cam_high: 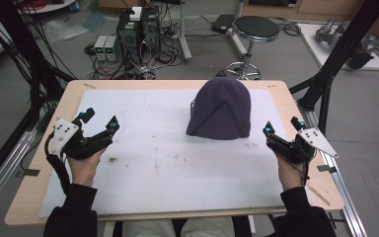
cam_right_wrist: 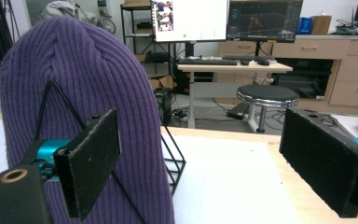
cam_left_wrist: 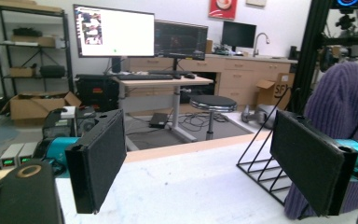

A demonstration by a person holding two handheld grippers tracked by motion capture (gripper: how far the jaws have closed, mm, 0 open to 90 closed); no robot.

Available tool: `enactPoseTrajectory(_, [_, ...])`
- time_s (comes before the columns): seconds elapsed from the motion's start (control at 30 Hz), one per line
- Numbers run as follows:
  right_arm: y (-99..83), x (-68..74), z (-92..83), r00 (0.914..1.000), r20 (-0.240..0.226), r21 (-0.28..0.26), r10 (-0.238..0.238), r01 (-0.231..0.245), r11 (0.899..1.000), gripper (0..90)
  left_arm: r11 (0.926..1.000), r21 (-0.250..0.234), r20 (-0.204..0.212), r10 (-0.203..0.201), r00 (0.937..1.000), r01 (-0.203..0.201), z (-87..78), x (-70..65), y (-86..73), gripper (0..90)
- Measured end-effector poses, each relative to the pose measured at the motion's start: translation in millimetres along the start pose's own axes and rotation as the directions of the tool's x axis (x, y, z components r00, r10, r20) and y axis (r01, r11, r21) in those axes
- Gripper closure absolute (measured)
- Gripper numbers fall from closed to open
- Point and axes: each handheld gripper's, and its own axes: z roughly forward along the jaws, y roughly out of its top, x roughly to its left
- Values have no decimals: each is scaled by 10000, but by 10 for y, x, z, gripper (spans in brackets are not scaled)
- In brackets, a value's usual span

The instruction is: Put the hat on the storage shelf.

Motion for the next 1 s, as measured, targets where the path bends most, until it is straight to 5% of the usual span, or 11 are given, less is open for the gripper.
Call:
enactPoseTrajectory(0.13, [-73, 10, -11, 9999, -60, 3, -119, 119, 9999, 117, 9998, -84, -558, 182, 9983, -187, -69, 14, -93, 187])
enactPoseTrajectory(0.73, [-403, 35, -39, 9994, 135, 443, -314, 308, 9985, 118, 9974, 715, -1100, 176, 9938, -98, -276, 78, -573, 185])
enactPoseTrajectory(1.0, [-471, 36, -43, 9992, 271, 478, -307, 294, 9984, 117, 9965, 814, -1795, 354, 9831, -210, -357, 122, -660, 182])
